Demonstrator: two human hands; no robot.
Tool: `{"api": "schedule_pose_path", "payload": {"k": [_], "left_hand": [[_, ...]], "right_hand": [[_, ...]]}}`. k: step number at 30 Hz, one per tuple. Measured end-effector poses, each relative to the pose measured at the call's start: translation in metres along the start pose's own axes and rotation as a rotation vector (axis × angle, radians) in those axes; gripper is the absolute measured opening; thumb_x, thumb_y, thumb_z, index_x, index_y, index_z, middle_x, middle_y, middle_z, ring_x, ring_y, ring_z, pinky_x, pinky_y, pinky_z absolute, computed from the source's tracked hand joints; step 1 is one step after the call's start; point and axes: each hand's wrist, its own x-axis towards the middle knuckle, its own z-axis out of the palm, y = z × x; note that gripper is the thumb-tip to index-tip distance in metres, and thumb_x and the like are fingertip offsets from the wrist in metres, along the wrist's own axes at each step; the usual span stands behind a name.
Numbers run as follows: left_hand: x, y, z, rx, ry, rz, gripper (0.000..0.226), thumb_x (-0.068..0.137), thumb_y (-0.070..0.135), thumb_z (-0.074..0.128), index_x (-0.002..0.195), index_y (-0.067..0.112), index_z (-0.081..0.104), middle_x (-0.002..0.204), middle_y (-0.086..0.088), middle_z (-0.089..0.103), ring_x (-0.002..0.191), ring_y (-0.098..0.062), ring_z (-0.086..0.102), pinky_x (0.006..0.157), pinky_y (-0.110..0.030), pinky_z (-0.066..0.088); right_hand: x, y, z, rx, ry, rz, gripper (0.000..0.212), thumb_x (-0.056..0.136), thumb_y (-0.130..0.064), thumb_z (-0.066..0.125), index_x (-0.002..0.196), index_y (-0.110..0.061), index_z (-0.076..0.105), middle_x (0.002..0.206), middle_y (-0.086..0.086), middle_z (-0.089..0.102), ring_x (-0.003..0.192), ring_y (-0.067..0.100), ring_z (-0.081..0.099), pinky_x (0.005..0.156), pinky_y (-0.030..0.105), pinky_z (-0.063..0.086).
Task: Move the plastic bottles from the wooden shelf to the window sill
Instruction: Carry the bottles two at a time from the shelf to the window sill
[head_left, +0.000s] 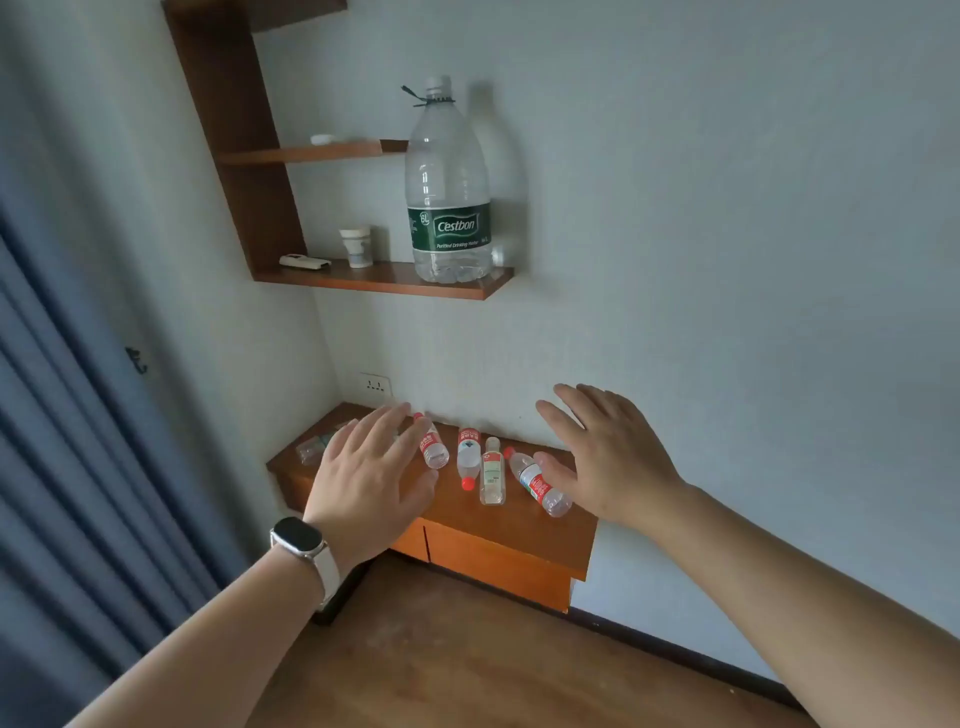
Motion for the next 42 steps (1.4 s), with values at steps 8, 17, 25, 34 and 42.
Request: {"api": "schedule_pose_path", "payload": {"k": [8,17,25,34,42], "left_hand": [[0.012,-0.014,0.037,0.055,-0.082,-0.026,0.061,0.093,0.057,0.039,0.145,0.026,0.044,0.152,-0.005,0.048,0.142,-0.029,0.042,0.114,-0.053,0.034],[0.033,-0.076,0.103,0.035,-0.178,-0.038,0.059,0.092,0.055,0.045,0.144,0.027,0.047,0.151,-0.004,0.049,0.14,-0.029,0.044,0.113,-0.051,0.033],[0.059,-0.157,0.163,-0.077,-0.275,-0.002,0.061,0.092,0.057,0.038,0.145,0.028,0.046,0.153,-0.004,0.046,0.142,-0.029,0.041,0.115,-0.051,0.031],[0.098,-0.177,0.223,-0.197,-0.332,0.077,0.06,0.091,0.055,0.044,0.143,0.026,0.048,0.148,-0.005,0.052,0.138,-0.031,0.048,0.111,-0.053,0.037],[0.123,-0.162,0.267,-0.221,-0.411,0.141,0.058,0.09,0.056,0.045,0.139,0.026,0.054,0.148,-0.004,0.053,0.136,-0.03,0.05,0.108,-0.055,0.039]], "right_hand": [[0.007,0.001,0.047,0.119,-0.071,-0.006,0.053,0.092,-0.052,0.045,0.131,-0.018,0.055,0.135,0.009,0.058,0.12,0.032,0.056,0.097,0.048,0.049],[0.049,-0.028,0.12,0.127,-0.157,0.03,0.051,0.087,-0.05,0.057,0.127,-0.018,0.058,0.132,0.006,0.06,0.118,0.029,0.059,0.095,0.044,0.051],[0.099,-0.067,0.187,0.095,-0.354,0.141,0.059,0.092,-0.057,0.033,0.136,-0.022,0.051,0.144,0.006,0.052,0.133,0.029,0.049,0.107,0.047,0.041],[0.114,-0.074,0.229,0.071,-0.406,0.248,0.057,0.093,-0.054,0.045,0.141,-0.024,0.043,0.144,0.001,0.049,0.133,0.023,0.045,0.11,0.045,0.042],[0.109,-0.045,0.256,0.056,-0.443,0.303,0.057,0.091,-0.052,0.054,0.141,-0.027,0.046,0.147,0.0,0.049,0.131,0.023,0.048,0.108,0.04,0.04]]}}
